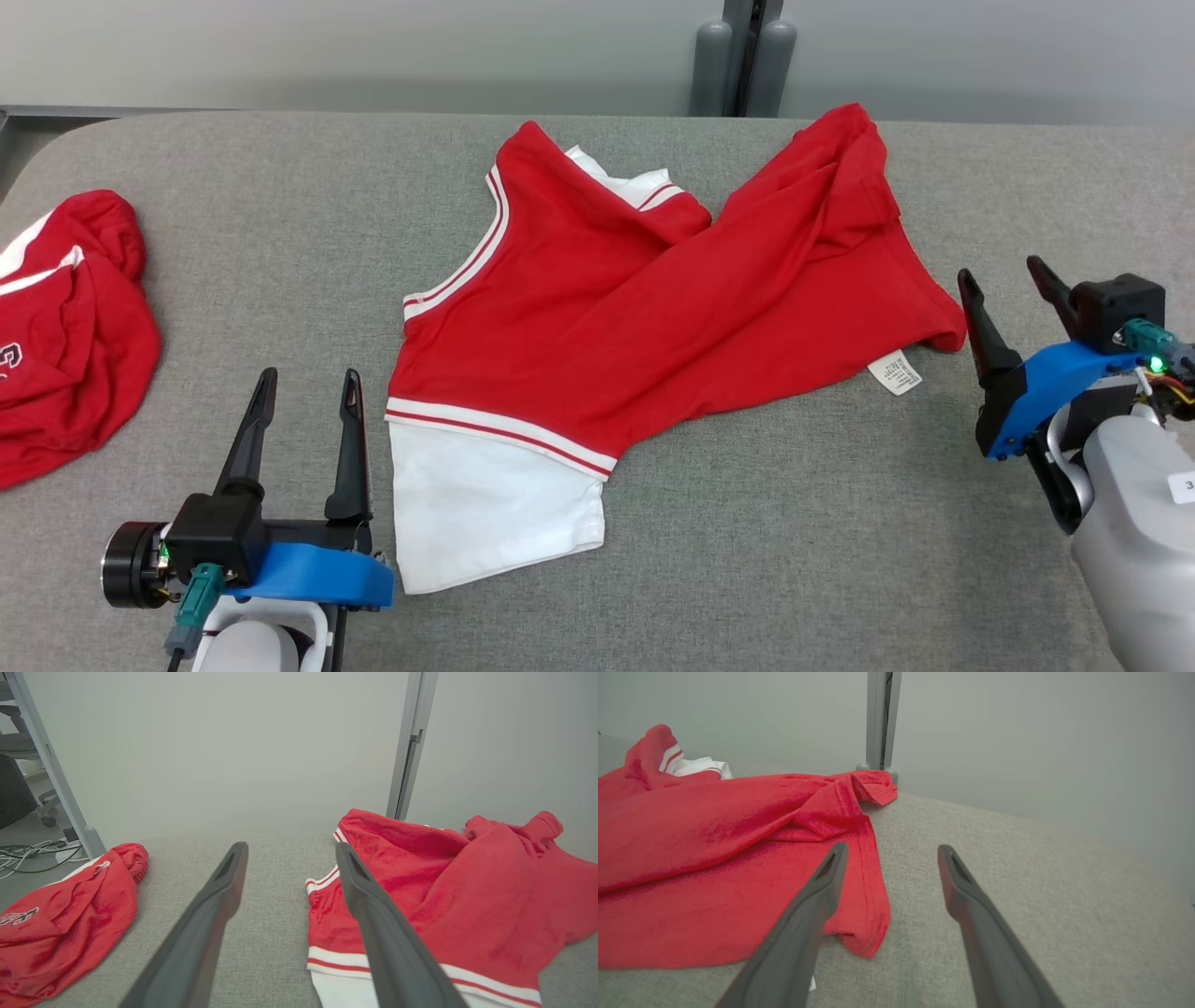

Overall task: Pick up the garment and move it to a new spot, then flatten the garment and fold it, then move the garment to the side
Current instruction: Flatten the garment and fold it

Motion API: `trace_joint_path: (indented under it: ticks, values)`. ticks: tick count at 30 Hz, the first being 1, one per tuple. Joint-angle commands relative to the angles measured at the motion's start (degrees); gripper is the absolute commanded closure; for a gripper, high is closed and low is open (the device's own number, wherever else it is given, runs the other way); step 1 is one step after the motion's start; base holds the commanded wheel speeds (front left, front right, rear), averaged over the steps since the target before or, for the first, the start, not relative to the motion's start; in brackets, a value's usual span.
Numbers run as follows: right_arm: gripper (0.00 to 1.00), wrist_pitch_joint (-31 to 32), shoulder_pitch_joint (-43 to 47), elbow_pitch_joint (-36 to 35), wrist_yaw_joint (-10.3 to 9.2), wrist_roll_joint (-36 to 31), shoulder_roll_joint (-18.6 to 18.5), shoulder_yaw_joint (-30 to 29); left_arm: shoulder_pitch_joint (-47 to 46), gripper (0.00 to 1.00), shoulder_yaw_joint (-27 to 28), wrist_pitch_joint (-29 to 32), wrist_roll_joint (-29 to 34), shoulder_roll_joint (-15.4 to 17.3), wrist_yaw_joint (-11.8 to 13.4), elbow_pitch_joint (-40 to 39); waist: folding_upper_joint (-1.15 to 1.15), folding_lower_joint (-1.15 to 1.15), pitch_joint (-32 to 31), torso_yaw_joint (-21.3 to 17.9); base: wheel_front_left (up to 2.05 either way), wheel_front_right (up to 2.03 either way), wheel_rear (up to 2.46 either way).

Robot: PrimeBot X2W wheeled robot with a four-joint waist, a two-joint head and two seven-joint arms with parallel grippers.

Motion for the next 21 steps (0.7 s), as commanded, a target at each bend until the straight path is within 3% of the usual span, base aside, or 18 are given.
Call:
trace_joint_path:
  ticks: [1,18,19,20,21]
  values:
    - [0.00,-0.17,0.84,0.43,0.01,0.14,0.47,-0.13,-0.14,0.00,0.00,-0.15,0.19,0.05,-0.14,-0.18,0.01,0.01,0.23,0.08,0.00,0.00,0.00]
    - [0.00,-0.18,-3.86,13.28,0.01,-1.48,3.44,-2.62,-3.06,0.00,-1.42,-0.15,-0.29,-0.05,-0.32,-0.28,0.01,0.01,4.37,3.03,0.00,0.00,0.00]
    - [0.25,-0.17,-3.39,13.45,0.01,-1.51,3.47,-2.66,-3.07,0.00,-1.46,-0.15,-0.26,-0.06,-0.24,-0.22,0.01,0.01,4.27,3.11,0.00,0.00,0.00]
    - [0.67,-0.17,-2.82,13.43,0.01,-1.69,3.42,-2.68,-3.02,0.00,-1.44,-0.15,-0.32,-0.07,-0.12,-0.17,0.01,0.01,4.14,3.14,0.00,0.00,0.00]
    - [1.00,-0.16,-2.33,12.92,0.01,-1.85,3.63,-2.55,-2.91,0.00,-1.44,-0.15,-0.31,-0.07,-0.04,-0.13,0.01,0.01,4.01,3.17,0.00,0.00,0.00]
